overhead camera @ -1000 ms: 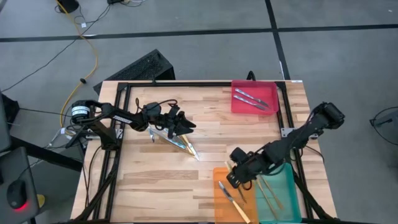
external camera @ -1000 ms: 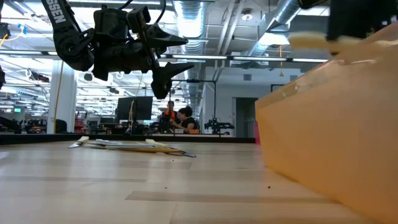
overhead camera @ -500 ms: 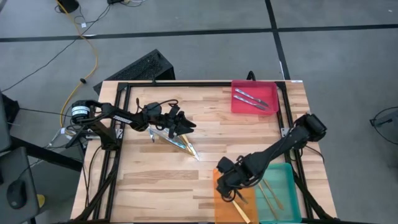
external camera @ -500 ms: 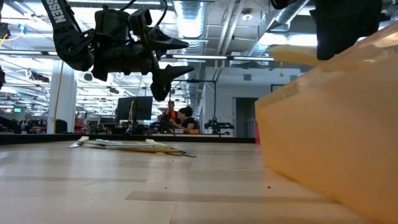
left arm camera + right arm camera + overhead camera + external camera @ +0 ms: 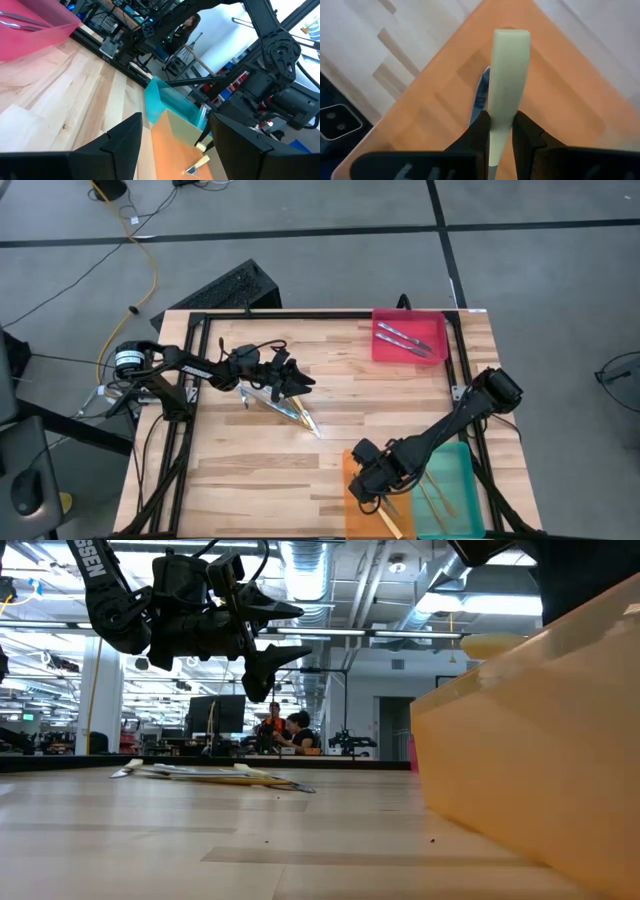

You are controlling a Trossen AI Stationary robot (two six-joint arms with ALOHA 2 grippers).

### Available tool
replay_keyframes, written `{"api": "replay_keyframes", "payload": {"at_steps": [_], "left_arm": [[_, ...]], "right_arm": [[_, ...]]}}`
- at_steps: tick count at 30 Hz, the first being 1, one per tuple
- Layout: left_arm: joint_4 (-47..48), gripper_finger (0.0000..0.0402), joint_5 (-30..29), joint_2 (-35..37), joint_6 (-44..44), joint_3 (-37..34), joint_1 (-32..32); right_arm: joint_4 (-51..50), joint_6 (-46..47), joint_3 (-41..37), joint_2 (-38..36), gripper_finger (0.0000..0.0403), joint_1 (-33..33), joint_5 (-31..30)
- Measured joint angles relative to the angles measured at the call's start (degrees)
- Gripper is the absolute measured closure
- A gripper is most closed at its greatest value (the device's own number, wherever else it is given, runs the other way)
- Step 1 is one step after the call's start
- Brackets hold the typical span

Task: Sort silverware by color (type)
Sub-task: Put the yellow knife into the orange bin

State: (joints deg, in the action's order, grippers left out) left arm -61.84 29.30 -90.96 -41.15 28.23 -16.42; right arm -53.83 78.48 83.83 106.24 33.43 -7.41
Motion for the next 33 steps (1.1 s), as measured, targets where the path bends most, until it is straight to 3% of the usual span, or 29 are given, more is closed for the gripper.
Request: {"api": "replay_keyframes", "payload": {"at_steps": [15, 33], "left_arm": [[-0.15, 0.0184, -0.20, 0.00, 0.00, 0.00, -0.01], [-0.15, 0.0184, -0.20, 0.00, -0.02, 0.01, 0.01]], "right_arm": [[6.84, 3.18, -4.62, -0.02, 0.0340, 0.94, -0.37], [6.96, 5.35, -6.29, -0.02, 0.0340, 1.61, -2.99]]}}
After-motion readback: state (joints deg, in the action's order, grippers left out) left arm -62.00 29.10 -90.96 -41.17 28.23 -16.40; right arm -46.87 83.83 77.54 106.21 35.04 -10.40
